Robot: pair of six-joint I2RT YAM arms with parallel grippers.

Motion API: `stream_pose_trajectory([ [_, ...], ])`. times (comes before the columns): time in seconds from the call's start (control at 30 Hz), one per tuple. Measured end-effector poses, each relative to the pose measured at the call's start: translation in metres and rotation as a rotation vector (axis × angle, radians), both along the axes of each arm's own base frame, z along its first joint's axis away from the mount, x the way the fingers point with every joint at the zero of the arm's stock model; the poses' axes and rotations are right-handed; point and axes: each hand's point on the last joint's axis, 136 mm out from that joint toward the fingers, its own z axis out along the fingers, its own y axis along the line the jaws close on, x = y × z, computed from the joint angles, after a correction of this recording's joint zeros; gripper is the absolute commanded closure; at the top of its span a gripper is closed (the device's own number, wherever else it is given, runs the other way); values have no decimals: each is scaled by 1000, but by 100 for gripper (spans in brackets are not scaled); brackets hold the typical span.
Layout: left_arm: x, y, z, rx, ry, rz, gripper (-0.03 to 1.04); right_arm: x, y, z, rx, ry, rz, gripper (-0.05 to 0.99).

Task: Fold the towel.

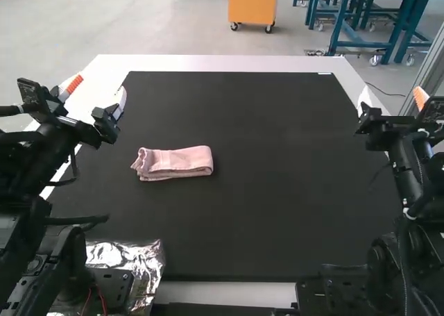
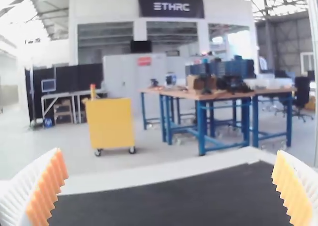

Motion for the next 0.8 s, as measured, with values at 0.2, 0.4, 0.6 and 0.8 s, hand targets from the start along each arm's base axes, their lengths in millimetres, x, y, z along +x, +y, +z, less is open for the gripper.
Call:
stream_pose_trajectory([
  [0.2, 16, 24, -26, -29, -35, 137, 4, 14, -5, -43, 37, 82, -22, 2],
  [0.4, 39, 42, -110, -3, 275, 248, 4, 22, -13, -90, 41, 275, -73, 2],
  [0.6, 40, 47, -133, 7, 367, 278, 4, 23, -13, -129, 12, 435, -84, 2],
  [0.8, 40, 49, -133, 8, 367, 290, 4, 23, -13, -129, 11, 435, -84, 2],
])
